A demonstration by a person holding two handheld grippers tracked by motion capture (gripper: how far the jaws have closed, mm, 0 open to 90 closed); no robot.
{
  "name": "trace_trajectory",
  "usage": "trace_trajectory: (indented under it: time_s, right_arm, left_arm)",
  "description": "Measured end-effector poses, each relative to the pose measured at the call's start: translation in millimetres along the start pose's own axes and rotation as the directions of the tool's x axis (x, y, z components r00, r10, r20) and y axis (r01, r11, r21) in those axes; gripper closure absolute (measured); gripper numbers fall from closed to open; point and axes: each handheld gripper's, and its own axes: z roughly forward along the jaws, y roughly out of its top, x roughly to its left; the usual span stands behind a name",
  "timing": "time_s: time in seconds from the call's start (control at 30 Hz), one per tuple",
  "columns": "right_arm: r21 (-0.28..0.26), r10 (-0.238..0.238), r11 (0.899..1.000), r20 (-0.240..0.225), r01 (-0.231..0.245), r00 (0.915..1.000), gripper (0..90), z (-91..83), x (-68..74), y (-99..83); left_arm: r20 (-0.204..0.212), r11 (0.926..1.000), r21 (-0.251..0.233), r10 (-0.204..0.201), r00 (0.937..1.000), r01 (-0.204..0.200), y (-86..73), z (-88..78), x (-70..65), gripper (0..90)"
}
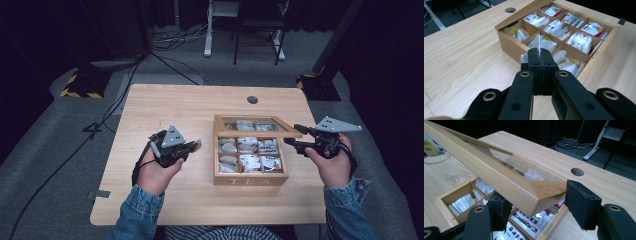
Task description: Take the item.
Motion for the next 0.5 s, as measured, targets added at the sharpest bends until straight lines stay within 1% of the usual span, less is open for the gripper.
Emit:
trace_trajectory:
  time_s: [0.03, 0.1, 0.13, 0.23, 0.33, 0.4, 0.43, 0.5]
  right_arm:
    - [-0.001, 0.0, 1.0, 0.001, 0.0, 1.0, 39.9, -0.1, -0.1, 0.0]
    - [-0.002, 0.001, 1.0, 0.0, -0.001, 1.0, 39.9, -0.2, -0.2, 0.0]
    - [-0.002, 0.002, 1.0, 0.0, -0.002, 1.0, 40.0, -0.3, -0.3, 0.0]
    - [-0.003, 0.003, 1.0, 0.001, -0.003, 1.0, 40.0, -0.3, -0.5, 0.0]
    - [-0.004, 0.006, 1.0, -0.001, -0.006, 1.0, 40.0, -0.2, -0.7, -0.2]
    - [-0.004, 0.006, 1.0, -0.002, -0.006, 1.0, 40.0, -0.2, -0.7, -0.3]
    - [-0.004, 0.006, 1.0, -0.002, -0.006, 1.0, 40.0, -0.2, -0.7, -0.3]
    - [-0.004, 0.007, 1.0, -0.003, -0.007, 1.0, 39.9, -0.1, -0.9, -0.4]
  left_arm:
    - [-0.007, 1.0, -0.003, -0.009, 0.9999, 0.009, -0.7, -1.0, 1.4, 89.1]
    - [-0.011, 1.0, -0.003, -0.008, 0.9999, 0.008, -1.1, -2.2, 3.5, 89.1]
    - [-0.02, 0.9998, -0.006, -0.018, 0.9996, 0.018, -2.1, -4.9, 6.7, 89.1]
    - [-0.031, 0.9996, -0.009, -0.027, 0.9992, 0.027, -3.1, -8.6, 10.8, 89.1]
    - [-0.036, 0.9993, -0.006, -0.037, 0.9987, 0.036, -3.9, -11.0, 13.1, 89.1]
    - [-0.051, 0.9989, 0.002, -0.046, 0.9976, 0.047, -5.5, -14.5, 16.5, 89.1]
    - [-0.051, 0.9989, 0.002, -0.046, 0.9976, 0.047, -5.5, -14.5, 16.5, 89.1]
    - [-0.063, 0.9982, 0.012, -0.059, 0.9963, 0.06, -7.2, -18.4, 20.1, 89.1]
